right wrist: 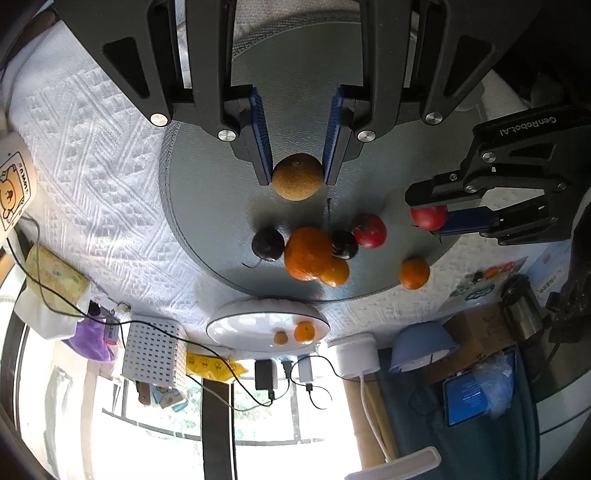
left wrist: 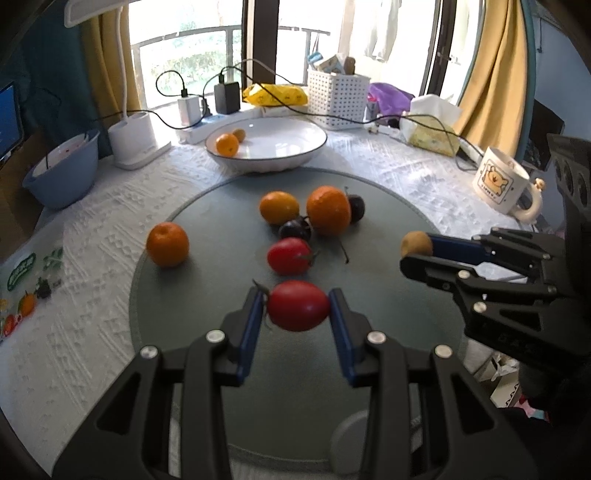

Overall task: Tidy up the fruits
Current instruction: 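Lift and carry the tomato with the left gripper while the right gripper carries the kiwi to the white plate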

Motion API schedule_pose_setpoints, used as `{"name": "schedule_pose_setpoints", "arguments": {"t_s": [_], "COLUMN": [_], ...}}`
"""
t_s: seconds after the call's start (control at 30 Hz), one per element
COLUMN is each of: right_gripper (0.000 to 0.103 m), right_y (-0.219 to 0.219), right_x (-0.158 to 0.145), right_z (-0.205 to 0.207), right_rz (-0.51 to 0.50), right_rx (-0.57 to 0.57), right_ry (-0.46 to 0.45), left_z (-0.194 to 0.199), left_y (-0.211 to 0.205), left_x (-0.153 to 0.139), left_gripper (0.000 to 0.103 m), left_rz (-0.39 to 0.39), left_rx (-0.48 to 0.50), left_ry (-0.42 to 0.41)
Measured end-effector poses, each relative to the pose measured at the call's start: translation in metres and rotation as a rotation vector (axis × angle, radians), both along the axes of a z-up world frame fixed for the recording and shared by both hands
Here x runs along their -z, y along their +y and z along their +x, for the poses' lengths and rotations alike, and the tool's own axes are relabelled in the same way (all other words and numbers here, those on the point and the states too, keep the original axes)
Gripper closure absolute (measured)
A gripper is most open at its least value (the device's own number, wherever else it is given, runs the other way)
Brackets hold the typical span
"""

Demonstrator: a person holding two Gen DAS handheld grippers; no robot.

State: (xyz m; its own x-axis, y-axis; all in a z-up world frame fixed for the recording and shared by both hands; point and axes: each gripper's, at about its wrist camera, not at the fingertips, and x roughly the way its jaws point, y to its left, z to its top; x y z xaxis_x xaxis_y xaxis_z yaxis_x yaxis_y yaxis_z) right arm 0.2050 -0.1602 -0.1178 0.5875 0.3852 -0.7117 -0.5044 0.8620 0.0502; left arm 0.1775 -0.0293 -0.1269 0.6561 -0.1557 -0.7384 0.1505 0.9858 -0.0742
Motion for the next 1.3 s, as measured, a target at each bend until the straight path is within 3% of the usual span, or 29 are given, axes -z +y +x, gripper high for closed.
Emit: {"name": "schedule_pose_setpoints", "arguments": {"t_s": [0.57,1.3], "right_gripper": [0.073,0.073], "right_y": [0.012,0.036], "right_x": [-0.041,-0.091], "right_z": [-0.015,0.011], "right_rz": [0.004,-0.003], "right_rx": [-0.013,-0.054], "right_ry": [-0.096,-0.201], "left_z": [-0.009,0.005], "left_y": [0.008,0.033], "left_x": [-0.045,-0.099], "left_gripper": [0.065,0.065], "left_rz": [0.015,0.026], "left_rx": [0.017,-0.007], "left_ry": [-0.114,-0.237]}}
